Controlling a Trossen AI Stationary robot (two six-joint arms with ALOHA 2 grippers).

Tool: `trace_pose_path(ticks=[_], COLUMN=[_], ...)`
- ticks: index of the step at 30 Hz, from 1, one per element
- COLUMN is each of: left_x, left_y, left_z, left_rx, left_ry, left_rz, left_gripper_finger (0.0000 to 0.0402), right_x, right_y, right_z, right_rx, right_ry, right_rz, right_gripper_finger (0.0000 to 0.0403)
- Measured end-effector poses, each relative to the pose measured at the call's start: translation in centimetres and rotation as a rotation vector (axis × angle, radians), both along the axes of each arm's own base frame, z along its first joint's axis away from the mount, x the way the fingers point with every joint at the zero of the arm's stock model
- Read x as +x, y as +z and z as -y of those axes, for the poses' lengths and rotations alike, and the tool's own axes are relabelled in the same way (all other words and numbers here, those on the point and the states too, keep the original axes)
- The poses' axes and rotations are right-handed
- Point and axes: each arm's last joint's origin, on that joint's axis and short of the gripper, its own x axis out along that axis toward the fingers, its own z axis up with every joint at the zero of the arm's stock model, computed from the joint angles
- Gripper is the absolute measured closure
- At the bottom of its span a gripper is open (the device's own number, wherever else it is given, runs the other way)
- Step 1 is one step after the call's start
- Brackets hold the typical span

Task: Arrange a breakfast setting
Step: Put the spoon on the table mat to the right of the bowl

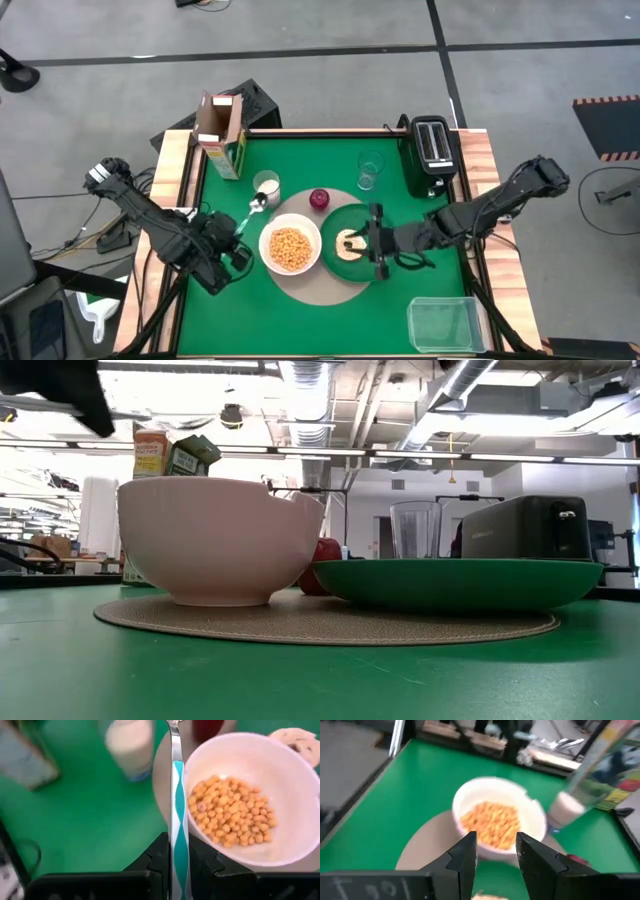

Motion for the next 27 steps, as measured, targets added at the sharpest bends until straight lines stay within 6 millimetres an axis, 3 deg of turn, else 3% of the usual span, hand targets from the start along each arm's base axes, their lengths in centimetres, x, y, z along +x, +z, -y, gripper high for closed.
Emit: trace_pose_path(ticks=[10,17,27], left_x=[-2.4,-2.7,-2.9], left_y=[-4.7,-8.3,-12.7], left_z=[1.0,0.9,0.3], left_rx=[-0.141,-0.244,-0.323], left_ry=[0.235,0.292,0.302], left_rz=[0.047,0.067,0.205], left_gripper_finger=[0.0371,0.0368,0.0368], right_x=[0.5,0.3,0.4], right_y=[-4.1,-4.5,-4.3], right_z=[-3.0,-4.1,-4.1], right_rx=[-0.092,-0.093,-0.088], right_ry=[0.111,0.146,0.147], right_rz=[-0.126,-0.125,-0.108], right_gripper_finger=[0.0240,0.0240,0.0240])
